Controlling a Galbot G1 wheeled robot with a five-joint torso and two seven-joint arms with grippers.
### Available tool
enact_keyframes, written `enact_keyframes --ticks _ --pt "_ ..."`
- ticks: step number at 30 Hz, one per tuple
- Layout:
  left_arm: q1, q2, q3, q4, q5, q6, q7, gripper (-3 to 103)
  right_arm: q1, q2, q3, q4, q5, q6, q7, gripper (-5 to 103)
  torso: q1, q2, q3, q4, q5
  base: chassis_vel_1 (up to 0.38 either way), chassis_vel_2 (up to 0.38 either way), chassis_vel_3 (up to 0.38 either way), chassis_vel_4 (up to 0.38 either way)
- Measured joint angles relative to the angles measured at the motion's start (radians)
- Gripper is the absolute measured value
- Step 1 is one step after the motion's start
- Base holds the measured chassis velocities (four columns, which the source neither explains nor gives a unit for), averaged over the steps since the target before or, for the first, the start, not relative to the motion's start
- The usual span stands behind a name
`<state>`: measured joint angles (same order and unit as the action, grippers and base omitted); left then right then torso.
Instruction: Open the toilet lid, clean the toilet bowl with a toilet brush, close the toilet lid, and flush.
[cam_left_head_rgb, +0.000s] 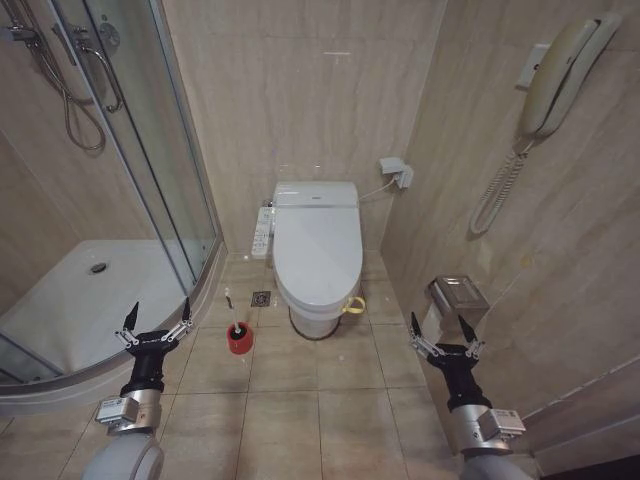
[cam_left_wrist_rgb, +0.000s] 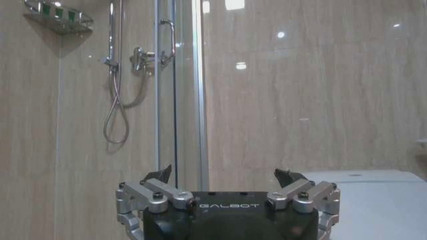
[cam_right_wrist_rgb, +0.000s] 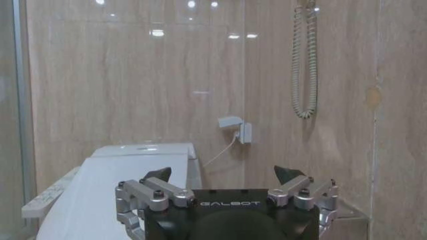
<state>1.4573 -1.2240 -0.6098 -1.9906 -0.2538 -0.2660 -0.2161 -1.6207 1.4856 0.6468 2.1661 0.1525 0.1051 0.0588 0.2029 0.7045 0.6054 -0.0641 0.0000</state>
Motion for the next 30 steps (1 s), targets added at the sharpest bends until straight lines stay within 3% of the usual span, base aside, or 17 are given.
enact_keyframes --ticks 20,30 --pt "0.000 0.000 0.000 0.000 0.000 0.000 0.000 100 0.001 -0.001 0.004 -0.012 0.016 0.001 -0.003 100 0.000 0.000 0.000 0.0000 0.0000 0.000 0.000 0.000 0.000" --pt "0.000 0.000 0.000 0.000 0.000 0.000 0.000 100 0.020 -0.009 0.006 -0.027 0.029 0.002 0.004 100 0.000 0.000 0.000 0.0000 0.0001 -0.129 0.132 0.126 -0.130"
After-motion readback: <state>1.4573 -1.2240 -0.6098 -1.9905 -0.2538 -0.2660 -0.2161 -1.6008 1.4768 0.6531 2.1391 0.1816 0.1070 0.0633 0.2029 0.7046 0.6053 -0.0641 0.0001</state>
